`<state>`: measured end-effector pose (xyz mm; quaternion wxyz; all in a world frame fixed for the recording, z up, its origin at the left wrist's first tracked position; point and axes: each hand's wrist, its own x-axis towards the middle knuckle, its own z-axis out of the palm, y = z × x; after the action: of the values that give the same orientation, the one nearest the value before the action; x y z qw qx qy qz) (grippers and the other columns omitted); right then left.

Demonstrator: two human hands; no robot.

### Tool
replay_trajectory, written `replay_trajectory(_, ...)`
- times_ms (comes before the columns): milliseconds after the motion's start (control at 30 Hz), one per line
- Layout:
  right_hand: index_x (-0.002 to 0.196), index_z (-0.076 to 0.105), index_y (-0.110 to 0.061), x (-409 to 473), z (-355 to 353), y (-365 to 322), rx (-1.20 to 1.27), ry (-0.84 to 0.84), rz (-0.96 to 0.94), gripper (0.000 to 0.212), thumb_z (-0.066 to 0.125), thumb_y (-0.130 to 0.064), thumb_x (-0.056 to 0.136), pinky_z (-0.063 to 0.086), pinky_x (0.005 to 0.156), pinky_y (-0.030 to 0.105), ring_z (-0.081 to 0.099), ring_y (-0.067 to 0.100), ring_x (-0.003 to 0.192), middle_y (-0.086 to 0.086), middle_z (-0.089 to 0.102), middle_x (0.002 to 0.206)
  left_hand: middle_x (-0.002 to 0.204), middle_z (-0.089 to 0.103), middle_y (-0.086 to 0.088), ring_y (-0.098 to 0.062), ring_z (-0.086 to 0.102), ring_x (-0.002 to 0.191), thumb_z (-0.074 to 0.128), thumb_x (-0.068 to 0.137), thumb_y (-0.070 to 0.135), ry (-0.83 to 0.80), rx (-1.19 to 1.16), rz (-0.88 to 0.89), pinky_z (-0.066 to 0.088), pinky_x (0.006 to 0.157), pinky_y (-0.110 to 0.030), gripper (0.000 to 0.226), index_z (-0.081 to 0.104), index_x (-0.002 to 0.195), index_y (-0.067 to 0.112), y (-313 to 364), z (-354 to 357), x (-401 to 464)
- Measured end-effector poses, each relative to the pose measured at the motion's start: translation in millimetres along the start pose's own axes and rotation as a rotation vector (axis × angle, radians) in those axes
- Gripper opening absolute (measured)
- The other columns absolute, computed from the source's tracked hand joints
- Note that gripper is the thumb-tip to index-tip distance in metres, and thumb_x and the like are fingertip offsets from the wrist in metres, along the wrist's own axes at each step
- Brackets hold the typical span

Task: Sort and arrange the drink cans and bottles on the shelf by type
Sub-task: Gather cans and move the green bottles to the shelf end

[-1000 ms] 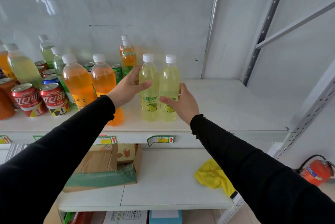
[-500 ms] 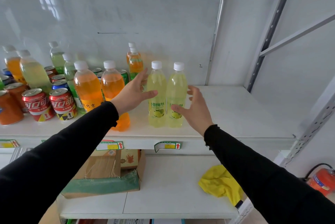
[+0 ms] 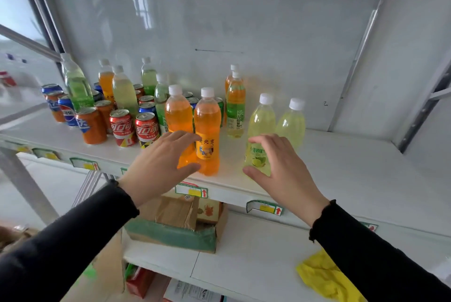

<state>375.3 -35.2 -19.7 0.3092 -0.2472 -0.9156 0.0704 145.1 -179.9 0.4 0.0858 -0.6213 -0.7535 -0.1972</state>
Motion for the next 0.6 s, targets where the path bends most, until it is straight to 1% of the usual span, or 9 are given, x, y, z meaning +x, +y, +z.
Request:
replay_trajectory(167, 0.139, 0.044, -0.029, 20.5, 29.5, -34.9, 0.063, -0.078, -0.099, 0.053, 0.061, -0.05, 0.094, 0.036, 0.093, 0.021, 0.038, 0.007, 0.126, -0.014, 0.047, 0.135, 0.146, 0.048, 0.007, -0.015, 0.044, 0.133, 0.064, 0.09, 0.048, 0.018, 0.013, -0.162, 0.036, 0.107, -0.033, 0.062, 0.044, 0.146, 0.03, -40.0, -13.8, -38.8)
replay_trajectory(300, 0.137, 0.047, -0.029, 29.8, 59.6, -70.4, 0.134, -0.127, -0.118, 0.051, 0.062, -0.05, 0.093, 0.039, 0.095, 0.022, 0.041, 0.007, 0.126, -0.015, 0.048, 0.135, 0.146, 0.048, 0.01, -0.014, 0.046, 0.13, 0.065, 0.089, 0.051, 0.006, 0.021, -0.24, 0.042, 0.104, -0.035, 0.061, 0.045, 0.144, 0.034, -75.3, -18.5, -66.5)
replay_trajectory(433, 0.139, 0.045, -0.029, 47.9, 95.8, -112.2, 0.153, -0.157, -0.114, 0.052, 0.061, -0.051, 0.094, 0.038, 0.093, 0.023, 0.043, 0.01, 0.126, -0.013, 0.049, 0.136, 0.143, 0.051, 0.009, -0.015, 0.047, 0.128, 0.064, 0.089, 0.051, 0.021, -0.004, -0.277, 0.042, 0.101, -0.035, 0.059, 0.047, 0.142, 0.033, -121.7, -29.3, -83.5)
replay_trajectory(600, 0.142, 0.041, -0.03, 80.4, 141.4, -173.6, 0.198, -0.149, -0.034, 0.052, 0.059, -0.048, 0.097, 0.032, 0.096, 0.021, 0.04, 0.007, 0.131, -0.012, 0.046, 0.142, 0.142, 0.051, 0.007, -0.017, 0.05, 0.127, 0.067, 0.089, 0.046, 0.053, -0.078, -0.277, 0.041, 0.101, -0.034, 0.055, 0.05, 0.14, 0.033, -198.7, -44.8, -91.9)
